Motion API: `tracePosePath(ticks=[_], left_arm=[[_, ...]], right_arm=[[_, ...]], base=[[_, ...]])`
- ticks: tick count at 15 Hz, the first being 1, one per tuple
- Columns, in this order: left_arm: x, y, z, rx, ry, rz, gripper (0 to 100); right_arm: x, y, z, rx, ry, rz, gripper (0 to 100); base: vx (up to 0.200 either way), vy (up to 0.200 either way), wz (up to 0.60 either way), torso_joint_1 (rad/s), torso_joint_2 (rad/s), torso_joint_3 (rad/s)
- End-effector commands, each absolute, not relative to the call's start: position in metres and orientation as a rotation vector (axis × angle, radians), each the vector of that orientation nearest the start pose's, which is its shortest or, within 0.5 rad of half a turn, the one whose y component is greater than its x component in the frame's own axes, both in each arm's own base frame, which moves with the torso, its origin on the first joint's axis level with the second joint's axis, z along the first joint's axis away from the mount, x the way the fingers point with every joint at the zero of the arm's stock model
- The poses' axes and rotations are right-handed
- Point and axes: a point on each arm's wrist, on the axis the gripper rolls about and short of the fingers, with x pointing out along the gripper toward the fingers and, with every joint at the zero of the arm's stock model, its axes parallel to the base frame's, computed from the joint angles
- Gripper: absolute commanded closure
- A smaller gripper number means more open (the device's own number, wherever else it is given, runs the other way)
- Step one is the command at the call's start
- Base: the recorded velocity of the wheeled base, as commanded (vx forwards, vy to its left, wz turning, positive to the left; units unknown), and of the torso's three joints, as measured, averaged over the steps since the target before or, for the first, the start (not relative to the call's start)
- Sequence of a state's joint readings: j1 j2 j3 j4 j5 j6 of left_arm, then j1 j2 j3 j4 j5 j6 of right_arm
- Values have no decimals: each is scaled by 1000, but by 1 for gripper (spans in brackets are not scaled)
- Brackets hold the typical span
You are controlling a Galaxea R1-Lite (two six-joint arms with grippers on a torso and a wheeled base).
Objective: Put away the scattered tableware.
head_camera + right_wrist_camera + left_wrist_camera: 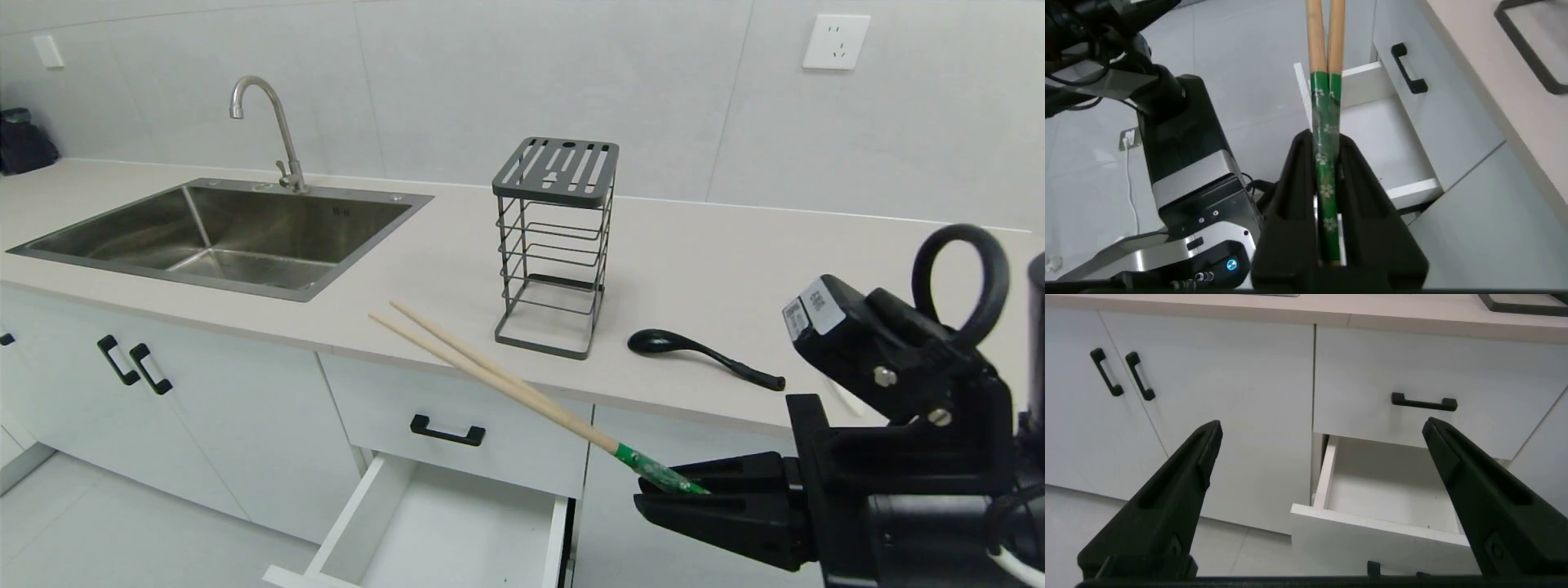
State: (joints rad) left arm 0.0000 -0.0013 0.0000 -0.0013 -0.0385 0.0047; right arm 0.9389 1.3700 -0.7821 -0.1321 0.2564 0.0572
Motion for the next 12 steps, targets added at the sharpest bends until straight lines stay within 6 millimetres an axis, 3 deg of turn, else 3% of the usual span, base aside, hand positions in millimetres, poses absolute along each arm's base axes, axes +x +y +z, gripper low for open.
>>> tracePosePath(ticks=[1, 4, 7, 9, 12], left_arm=[[-23, -1, 76, 5, -2, -38, 0], [-23, -1, 76, 5, -2, -38, 0], [-23, -1, 76, 5, -2, -38, 0], [-23, -1, 76, 5, -2, -38, 0], [-23, -1, 76, 5, -2, -38, 0]], right_arm=[[126, 194, 206, -141, 523, 1182, 100], [136, 213, 189, -214, 565, 1200, 100], [149, 231, 193, -229, 535, 1201, 100], [152, 243, 168, -275, 618, 1205, 100], [163, 263, 159, -285, 627, 1216, 100]], base=[[0, 0, 0, 0, 0, 0], [0, 0, 0, 0, 0, 0], [0, 0, 0, 0, 0, 0], [0, 0, 0, 0, 0, 0], [0, 0, 0, 0, 0, 0]])
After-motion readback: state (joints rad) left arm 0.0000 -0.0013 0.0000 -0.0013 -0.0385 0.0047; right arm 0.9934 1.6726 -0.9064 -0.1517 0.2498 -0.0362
